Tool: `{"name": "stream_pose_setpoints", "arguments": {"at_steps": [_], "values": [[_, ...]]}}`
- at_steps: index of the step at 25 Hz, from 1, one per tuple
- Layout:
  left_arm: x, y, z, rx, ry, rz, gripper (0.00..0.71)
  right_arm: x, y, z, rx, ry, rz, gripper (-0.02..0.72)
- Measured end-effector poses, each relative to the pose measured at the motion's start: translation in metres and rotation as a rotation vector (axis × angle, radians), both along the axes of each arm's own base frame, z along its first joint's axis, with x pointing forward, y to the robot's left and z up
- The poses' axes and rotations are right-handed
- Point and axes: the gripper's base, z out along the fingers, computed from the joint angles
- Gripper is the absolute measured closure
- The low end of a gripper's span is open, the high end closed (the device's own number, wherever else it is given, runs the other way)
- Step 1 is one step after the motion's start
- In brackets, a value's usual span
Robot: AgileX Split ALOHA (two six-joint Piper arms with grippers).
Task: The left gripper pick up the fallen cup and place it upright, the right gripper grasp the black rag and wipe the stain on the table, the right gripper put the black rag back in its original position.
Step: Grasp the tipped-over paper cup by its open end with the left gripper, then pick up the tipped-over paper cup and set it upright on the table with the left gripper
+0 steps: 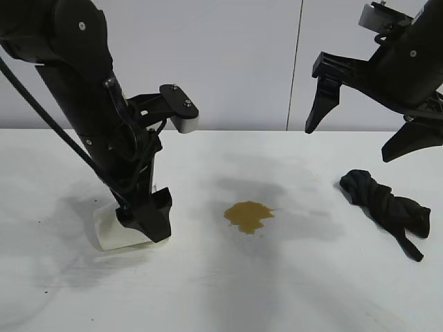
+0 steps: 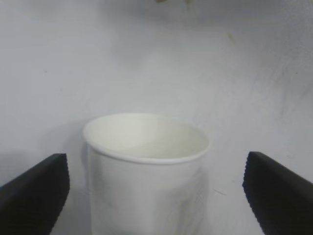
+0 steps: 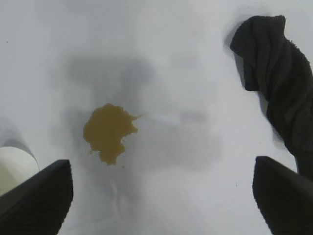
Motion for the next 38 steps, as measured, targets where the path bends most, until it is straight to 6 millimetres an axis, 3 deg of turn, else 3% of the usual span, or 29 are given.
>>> {"name": "stream_pose_setpoints", "arguments": {"at_steps": [6,11,18,21,26,30,34,38], "values": [[0.003,-0.001,-0.012,0.003,0.0,0.003,0.028,0.0,0.0,0.0,0.0,0.0,0.0,0.009],[0.003,-0.002,-0.012,0.001,-0.004,0.004,0.198,0.0,0.0,0.0,0.0,0.001,0.0,0.009],[0.004,-0.002,-0.01,-0.001,-0.012,-0.003,0.236,0.0,0.0,0.0,0.0,0.001,0.0,0.009],[0.004,-0.002,0.001,-0.014,-0.037,-0.01,0.241,0.0,0.0,0.0,-0.001,0.004,0.001,0.009],[0.005,0.001,0.044,-0.092,-0.159,-0.037,0.242,0.0,0.0,0.0,-0.001,0.005,0.001,0.009],[0.007,0.008,0.064,-0.211,-0.166,0.001,0.242,0.0,0.0,0.0,-0.001,0.005,0.001,0.009],[0.017,0.026,0.077,-0.366,-0.139,0.06,0.242,0.0,0.0,0.0,-0.001,0.005,0.001,0.009],[0.021,0.049,0.075,-0.522,-0.11,0.007,0.242,0.0,0.0,0.0,-0.001,0.006,0.001,0.009]]}}
